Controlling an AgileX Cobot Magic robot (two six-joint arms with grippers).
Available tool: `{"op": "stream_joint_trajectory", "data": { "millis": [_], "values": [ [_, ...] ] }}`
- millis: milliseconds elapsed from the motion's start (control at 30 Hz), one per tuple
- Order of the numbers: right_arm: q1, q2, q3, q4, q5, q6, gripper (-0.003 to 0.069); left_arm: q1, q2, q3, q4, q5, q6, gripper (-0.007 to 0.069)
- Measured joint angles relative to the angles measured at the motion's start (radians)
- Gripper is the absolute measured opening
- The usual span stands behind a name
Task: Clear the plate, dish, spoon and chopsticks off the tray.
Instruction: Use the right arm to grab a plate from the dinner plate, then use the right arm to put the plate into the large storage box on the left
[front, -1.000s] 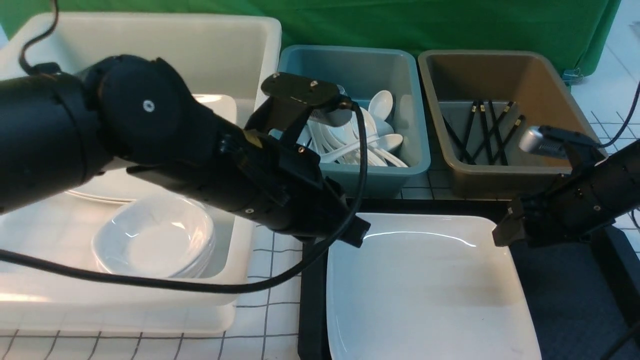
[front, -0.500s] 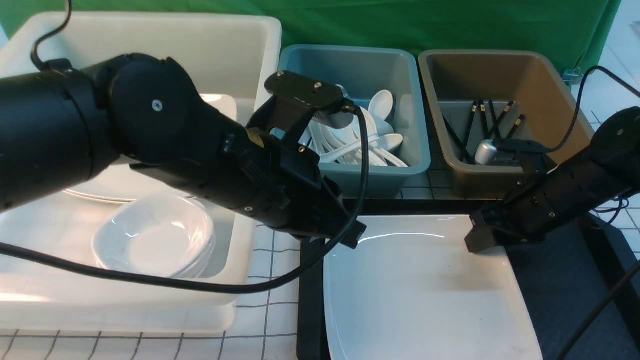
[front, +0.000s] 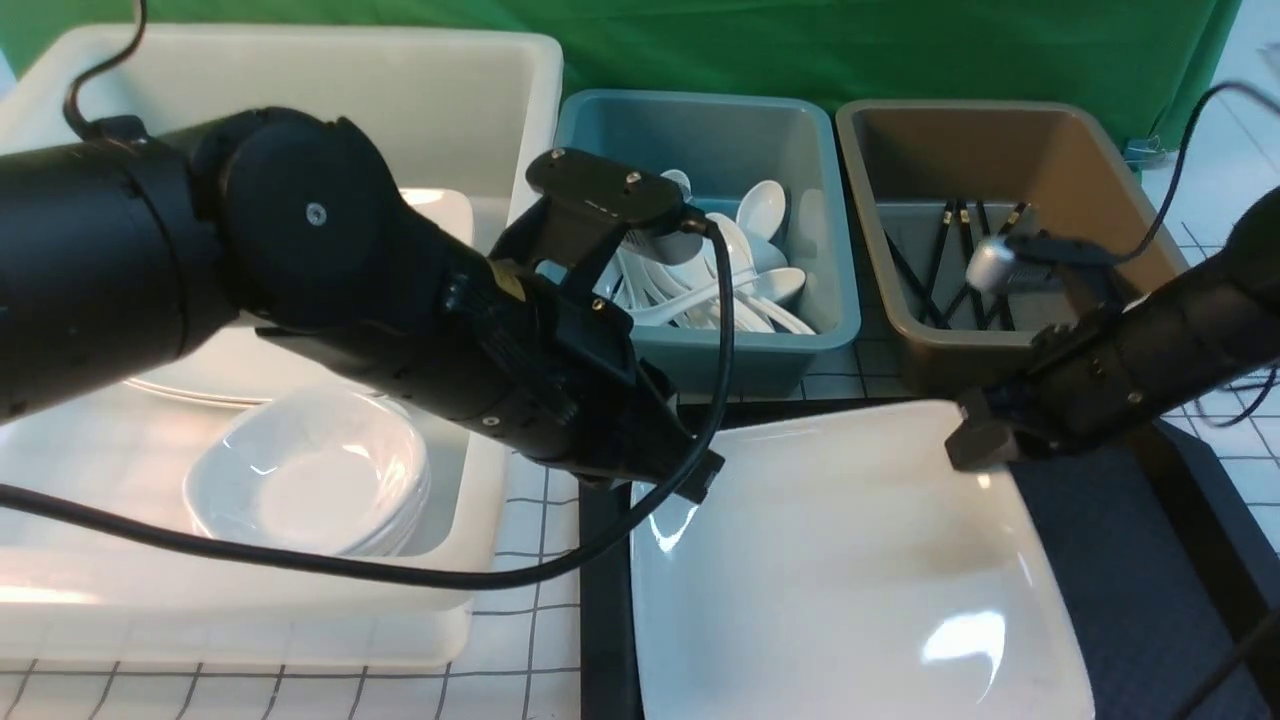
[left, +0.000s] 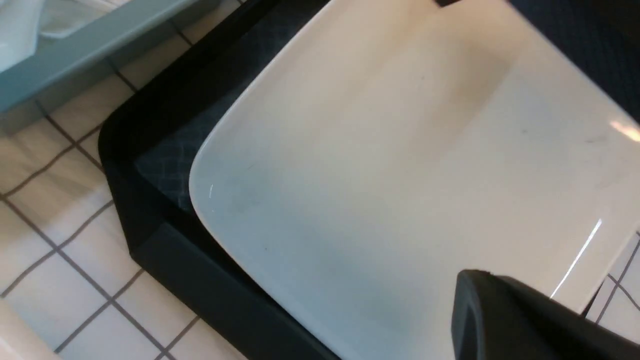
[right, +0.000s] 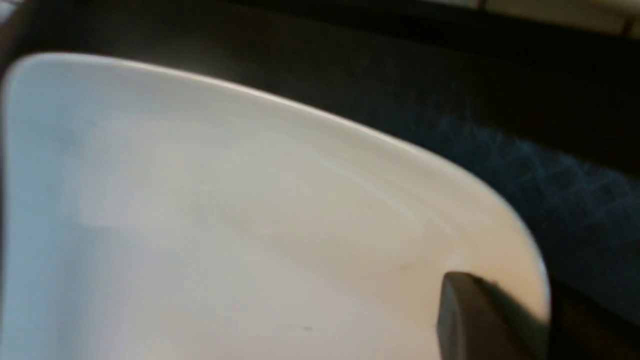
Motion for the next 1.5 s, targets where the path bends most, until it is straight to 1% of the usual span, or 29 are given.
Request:
{"op": "stream_joint_trajectory", "data": {
  "millis": [33,67,200,367,400,500,633,733,767,800,933,967,1067,1100,1133,1267,1300,1333,1400,1500],
  "values": [
    [0.0,-0.013,0.0,0.0,0.006,0.001,0.0095,0.0,0.0,0.0,0.009,0.0,-0.006,-0.0002],
    [0.001,-0.068,0.0,0.007,0.034,0.007,0.0064,0.0,0.0,0.0,0.041,0.002,-0.039,-0.0002],
    [0.007,-0.177,0.0,0.008,0.05,0.018,0.0034,0.0,-0.001,-0.001,0.114,0.002,-0.108,-0.0002],
    [0.008,-0.28,0.0,-0.021,0.044,0.024,0.0029,0.0,-0.013,-0.004,0.211,-0.001,-0.182,-0.0002],
    [0.008,-0.284,0.0,-0.021,0.044,0.024,0.0029,0.0,-0.014,-0.005,0.214,-0.001,-0.185,-0.0002],
    [0.008,-0.345,-0.001,-0.027,0.047,0.033,0.0029,0.0,-0.046,-0.04,0.272,0.004,-0.226,-0.0002],
    [0.008,-0.379,-0.048,-0.03,0.076,0.046,0.0029,0.024,-0.087,-0.086,0.3,0.027,-0.241,-0.0002],
    [0.008,-0.381,-0.143,-0.015,0.102,0.057,0.0029,0.105,-0.135,-0.117,0.301,0.04,-0.245,-0.0002],
    [0.008,-0.381,-0.15,-0.013,0.105,0.057,0.0029,0.112,-0.138,-0.119,0.302,0.042,-0.246,-0.0002],
    [0.008,-0.379,-0.194,0.006,0.109,0.058,0.0029,0.169,-0.16,-0.121,0.305,0.052,-0.249,-0.0002],
    [0.021,-0.353,-0.326,0.07,0.103,0.06,0.0029,0.311,-0.215,-0.122,0.307,0.103,-0.247,-0.0002],
    [0.039,-0.332,-0.372,0.089,0.09,0.06,0.0029,0.366,-0.23,-0.122,0.293,0.121,-0.232,-0.0002],
    [0.101,-0.245,-0.505,0.131,0.068,0.071,0.0029,0.483,-0.268,-0.122,0.218,0.131,-0.194,-0.0002],
    [0.101,-0.238,-0.514,0.134,0.068,0.071,0.0029,0.491,-0.272,-0.122,0.212,0.13,-0.191,-0.0002],
    [0.146,-0.171,-0.6,0.156,0.056,0.089,0.0029,0.55,-0.29,-0.122,0.171,0.13,-0.178,-0.0002],
    [0.237,-0.039,-0.761,0.179,0.013,0.126,0.0029,0.659,-0.317,-0.122,0.129,0.129,-0.171,-0.0002],
    [0.248,-0.024,-0.78,0.18,0.007,0.131,0.0029,0.671,-0.319,-0.122,0.128,0.131,-0.171,-0.0002],
    [0.305,0.042,-0.859,0.182,-0.032,0.137,0.0029,0.721,-0.326,-0.122,0.124,0.146,-0.171,-0.0002],
    [0.356,0.108,-0.942,0.184,-0.069,0.139,0.0029,0.769,-0.332,-0.122,0.123,0.168,-0.168,-0.0002],
    [0.429,0.211,-1.039,0.19,-0.126,0.141,0.0029,0.812,-0.344,-0.122,0.123,0.188,-0.168,-0.0001]
  ]
}}
